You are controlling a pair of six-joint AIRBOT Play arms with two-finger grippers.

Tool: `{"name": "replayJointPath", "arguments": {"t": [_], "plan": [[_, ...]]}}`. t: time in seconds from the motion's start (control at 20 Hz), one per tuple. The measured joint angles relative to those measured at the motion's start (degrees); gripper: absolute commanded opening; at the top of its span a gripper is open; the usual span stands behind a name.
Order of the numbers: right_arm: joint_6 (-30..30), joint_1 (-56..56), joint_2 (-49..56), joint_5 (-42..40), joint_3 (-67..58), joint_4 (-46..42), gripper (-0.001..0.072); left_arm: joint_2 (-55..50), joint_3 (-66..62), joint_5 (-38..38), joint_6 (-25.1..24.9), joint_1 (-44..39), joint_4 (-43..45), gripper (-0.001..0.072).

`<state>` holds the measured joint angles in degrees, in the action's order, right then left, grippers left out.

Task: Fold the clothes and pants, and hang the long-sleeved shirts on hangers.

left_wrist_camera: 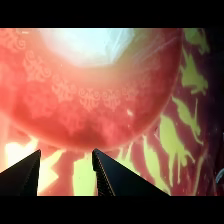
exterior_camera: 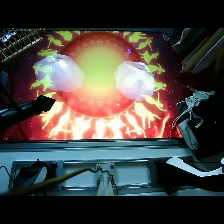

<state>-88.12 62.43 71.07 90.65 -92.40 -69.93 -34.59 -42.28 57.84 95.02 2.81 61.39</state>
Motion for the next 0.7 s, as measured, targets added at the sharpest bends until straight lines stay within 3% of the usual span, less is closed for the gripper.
{"name": "replayJointPath", "arguments": {"t": [0.1,0.15,0.2,0.25,0.3,0.55,0.7], "plan": [[0.57,0.52,-0.13,0.02,5.05,-2.84,0.0057,0.00,0.00,0.00,0.00,0.00,0.00,0.0358],[0.44,0.68,-0.13,0.31,8.04,-5.22,0.0095,0.00,0.00,0.00,0.00,0.00,0.00,0.0359],[-0.44,0.79,-0.15,1.18,10.88,-7.69,0.0248,0.00,0.00,0.00,0.00,0.00,0.02,0.0359],[-1.49,0.87,-0.20,2.38,14.01,-10.62,0.0510,0.00,0.00,0.00,0.00,0.00,0.00,0.0359],[-2.43,0.92,-0.20,3.34,16.79,-13.11,0.0681,0.00,0.00,0.00,0.00,0.00,0.00,0.0358],[-6.45,0.92,-0.44,4.68,23.19,-18.95,0.0687,0.00,0.00,0.00,0.00,0.00,0.02,0.0359],[-8.50,-0.90,-0.63,1.16,18.73,-11.69,0.0686,0.00,0.00,0.02,0.00,0.00,0.00,0.0359]]}}
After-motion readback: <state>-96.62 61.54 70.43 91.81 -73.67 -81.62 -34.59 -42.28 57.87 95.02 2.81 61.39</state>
